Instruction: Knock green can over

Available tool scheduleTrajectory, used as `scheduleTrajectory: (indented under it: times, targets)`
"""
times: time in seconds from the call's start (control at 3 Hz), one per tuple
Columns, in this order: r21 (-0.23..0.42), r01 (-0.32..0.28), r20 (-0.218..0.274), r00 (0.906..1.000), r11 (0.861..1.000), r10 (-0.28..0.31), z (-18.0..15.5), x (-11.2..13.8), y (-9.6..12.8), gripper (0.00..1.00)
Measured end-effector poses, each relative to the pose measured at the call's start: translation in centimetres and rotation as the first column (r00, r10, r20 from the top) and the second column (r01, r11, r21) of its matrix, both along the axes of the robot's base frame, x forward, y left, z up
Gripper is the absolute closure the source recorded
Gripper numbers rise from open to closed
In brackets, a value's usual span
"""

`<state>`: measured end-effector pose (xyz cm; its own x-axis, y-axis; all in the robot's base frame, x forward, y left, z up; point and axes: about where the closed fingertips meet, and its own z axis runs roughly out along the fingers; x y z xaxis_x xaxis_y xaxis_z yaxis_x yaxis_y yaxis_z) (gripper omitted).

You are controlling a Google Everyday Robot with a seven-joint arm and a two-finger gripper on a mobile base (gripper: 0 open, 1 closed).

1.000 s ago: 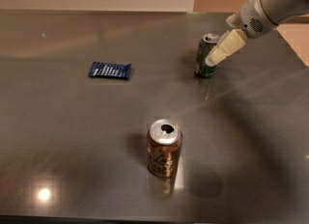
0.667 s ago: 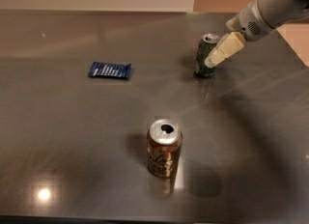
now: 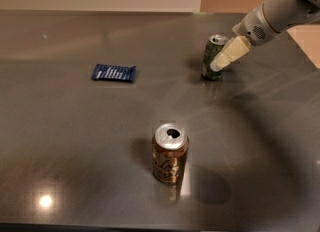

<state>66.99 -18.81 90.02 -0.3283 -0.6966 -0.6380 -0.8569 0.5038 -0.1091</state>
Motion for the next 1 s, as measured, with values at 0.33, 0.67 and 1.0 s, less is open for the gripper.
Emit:
scheduleTrajectory:
  times: [0.33,0.67,1.0]
  targets:
    - [0.019,-0.03,-0.008,0.9995,0.999,0.03,-0.1,0.0,1.1,0.12]
    - [0.035,-0.06,-0.02,0.998,0.998,0.06,-0.3,-0.2,2.1,0.29]
    - [0.043,-0.065,-0.032,0.9973,0.997,0.066,-0.3,-0.4,2.4,0.52]
